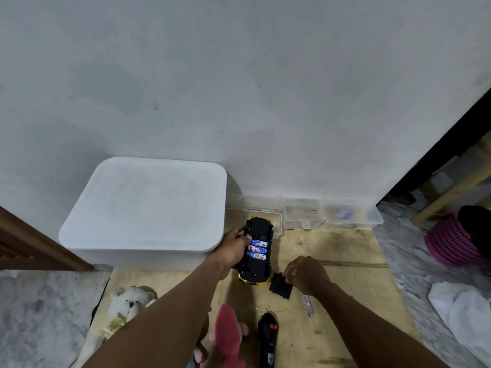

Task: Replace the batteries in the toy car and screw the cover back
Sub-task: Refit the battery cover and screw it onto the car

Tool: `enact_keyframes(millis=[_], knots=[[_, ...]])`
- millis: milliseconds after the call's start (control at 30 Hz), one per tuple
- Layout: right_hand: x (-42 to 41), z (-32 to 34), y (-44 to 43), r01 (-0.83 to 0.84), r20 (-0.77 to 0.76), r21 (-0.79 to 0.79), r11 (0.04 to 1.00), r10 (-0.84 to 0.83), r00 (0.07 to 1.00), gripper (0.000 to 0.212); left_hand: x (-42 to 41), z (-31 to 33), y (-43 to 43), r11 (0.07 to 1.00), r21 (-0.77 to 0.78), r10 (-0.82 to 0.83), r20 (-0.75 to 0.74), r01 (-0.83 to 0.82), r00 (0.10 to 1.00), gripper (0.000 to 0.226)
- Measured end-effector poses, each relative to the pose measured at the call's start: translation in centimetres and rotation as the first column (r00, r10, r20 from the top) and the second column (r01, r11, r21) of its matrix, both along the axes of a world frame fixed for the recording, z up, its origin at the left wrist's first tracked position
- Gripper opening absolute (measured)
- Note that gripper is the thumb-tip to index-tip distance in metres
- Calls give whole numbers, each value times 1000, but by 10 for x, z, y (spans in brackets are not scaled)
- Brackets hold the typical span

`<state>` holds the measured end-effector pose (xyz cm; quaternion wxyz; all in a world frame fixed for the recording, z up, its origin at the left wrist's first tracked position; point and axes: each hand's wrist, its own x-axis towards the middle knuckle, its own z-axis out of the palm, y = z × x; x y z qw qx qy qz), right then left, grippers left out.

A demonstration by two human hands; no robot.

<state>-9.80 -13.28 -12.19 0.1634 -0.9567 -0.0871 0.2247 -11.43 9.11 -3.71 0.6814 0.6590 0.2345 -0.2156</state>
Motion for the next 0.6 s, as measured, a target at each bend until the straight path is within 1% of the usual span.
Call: enact_keyframes(millis=[133,200,300,333,467,600], knots=[[-1,3,5,-54,7,-63,997,54,999,20,0,0,1,1000,8,1,1,-1,1000,36],[-2,5,5,-95,34,-95,991,98,995,26,0,-1,0,1000,13,1,5,-1,1000,37],[-5,4,4,-150,55,-161,976,160,986,51,0,-2,1,1000,17,-2,7,2,1000,39],[-7,2,5,-149,56,-170,974,161,985,54,0,-2,1,1000,17,-6,7,6,1000,39],[-13,-2,9,-67,54,-124,990,74,996,46,0,-4,1,1000,27,-16,9,16,1000,38],[-13,-4,11,75,-4,-42,996,-75,997,37,1,-6,2,999,31,-15,8,14,1000,39]])
